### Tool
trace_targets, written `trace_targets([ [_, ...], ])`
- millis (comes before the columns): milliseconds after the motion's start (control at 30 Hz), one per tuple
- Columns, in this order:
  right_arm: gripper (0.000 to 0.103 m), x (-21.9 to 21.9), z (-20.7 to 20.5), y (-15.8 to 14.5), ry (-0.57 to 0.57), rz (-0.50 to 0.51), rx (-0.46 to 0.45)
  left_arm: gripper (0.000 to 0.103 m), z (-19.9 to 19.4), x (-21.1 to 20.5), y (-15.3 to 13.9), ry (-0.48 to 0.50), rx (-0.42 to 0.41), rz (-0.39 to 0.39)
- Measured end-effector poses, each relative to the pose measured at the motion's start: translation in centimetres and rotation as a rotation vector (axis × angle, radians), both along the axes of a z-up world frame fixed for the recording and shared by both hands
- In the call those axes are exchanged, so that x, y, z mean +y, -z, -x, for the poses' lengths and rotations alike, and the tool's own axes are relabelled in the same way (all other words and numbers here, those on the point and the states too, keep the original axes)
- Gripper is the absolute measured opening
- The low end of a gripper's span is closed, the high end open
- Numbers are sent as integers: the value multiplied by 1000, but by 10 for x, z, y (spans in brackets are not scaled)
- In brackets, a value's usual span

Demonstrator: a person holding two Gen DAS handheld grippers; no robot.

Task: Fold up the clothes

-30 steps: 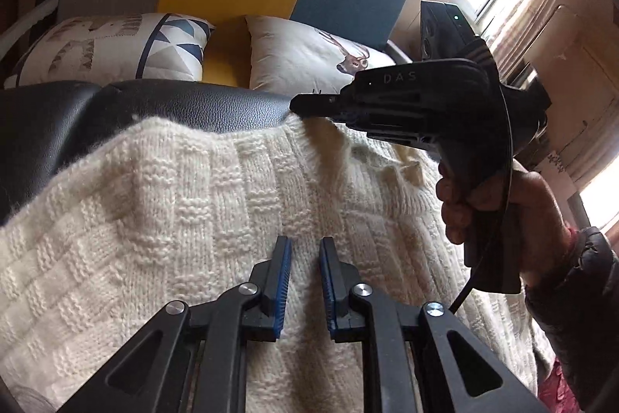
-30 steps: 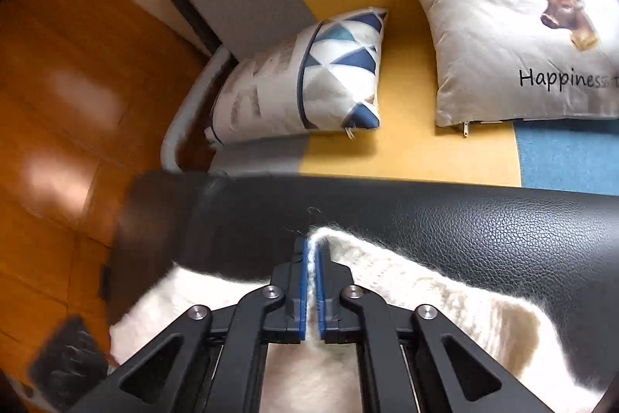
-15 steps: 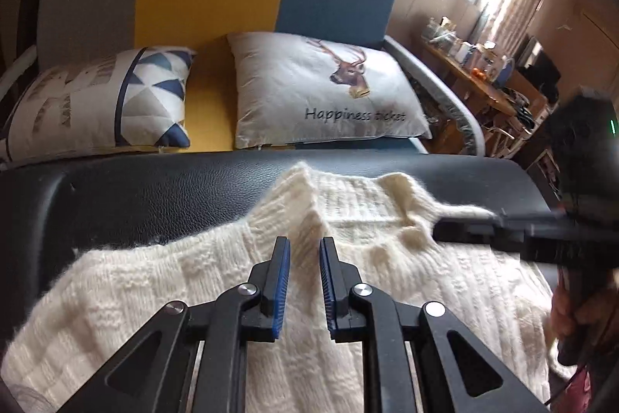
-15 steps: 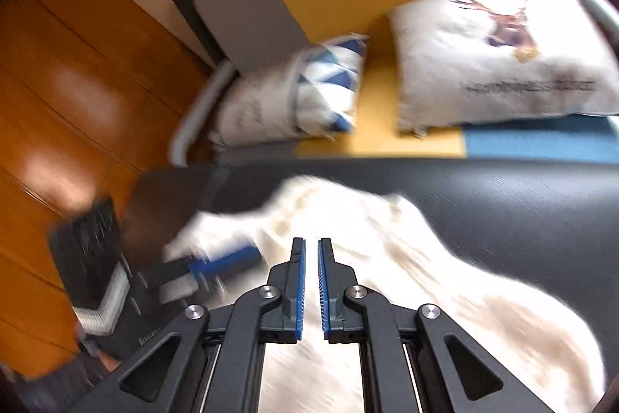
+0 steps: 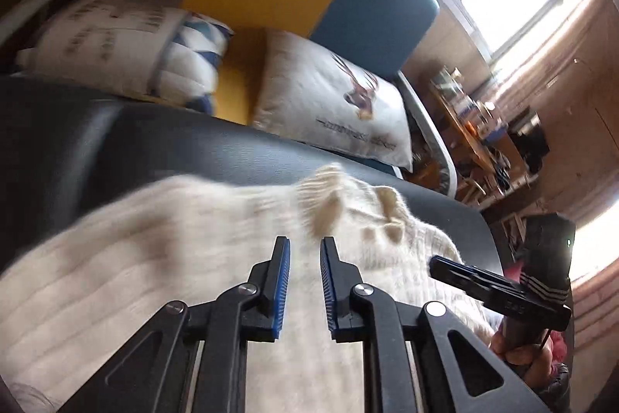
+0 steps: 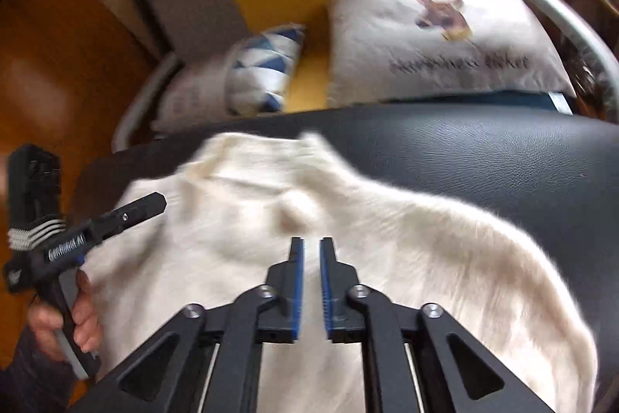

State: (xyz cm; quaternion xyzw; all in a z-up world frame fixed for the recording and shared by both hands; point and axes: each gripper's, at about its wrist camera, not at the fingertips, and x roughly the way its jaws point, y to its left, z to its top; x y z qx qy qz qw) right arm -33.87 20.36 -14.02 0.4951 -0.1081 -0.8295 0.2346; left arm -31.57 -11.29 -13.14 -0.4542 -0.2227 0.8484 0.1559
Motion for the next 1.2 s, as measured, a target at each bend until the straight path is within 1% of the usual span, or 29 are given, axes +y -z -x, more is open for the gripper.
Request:
trace_targets([
  [33,43,-7,-13,-3,-22,9,7,15,-20,-25,-5,-35,4,-1],
  [67,51,-14,-26,-6,-44,18,13,15,-40,-50,-10,-74,6,7],
  [100,56,-21,-39,-9,-66,27,20,16,-62,-76,-13,-126,3,42],
  [167,56,-35,-64,-16,-111,45,33,16,-106,-127,-17,-231,-8,110],
  [333,56,-97,-108,-19,-222,49,26,16,-209,-240,-4,-490,-111,241],
  [467,56,-148,-129,-20,-291,10,18,16,-268,-290,13,-603,-152,259],
  [533,57,-168,-137,-18,-308,-14,8,16,-284,-301,20,-613,-150,242],
  [600,57,-183,-140,-13,-309,-30,-16,16,-289,-306,27,-602,-151,231],
  [667,57,-193,-138,-6,-299,-24,-52,16,-289,-309,35,-585,-155,225],
  [733,57,-199,-136,1,-279,-27,-77,16,-284,-311,41,-570,-153,225],
  [800,57,-204,-131,7,-257,-60,-85,16,-276,-311,44,-553,-143,246],
  [900,58,-207,-128,15,-242,-85,-97,16,-257,-317,48,-546,-155,278],
  [967,58,-210,-126,17,-242,-102,-90,16,-244,-324,50,-553,-168,286],
  [1033,61,-215,-124,18,-246,-118,-76,17,-230,-335,50,-570,-185,288],
  [1133,63,-226,-129,21,-282,-187,-25,17,-209,-347,51,-593,-208,307],
  [1200,66,-234,-136,22,-315,-242,11,17,-195,-352,50,-597,-229,331],
])
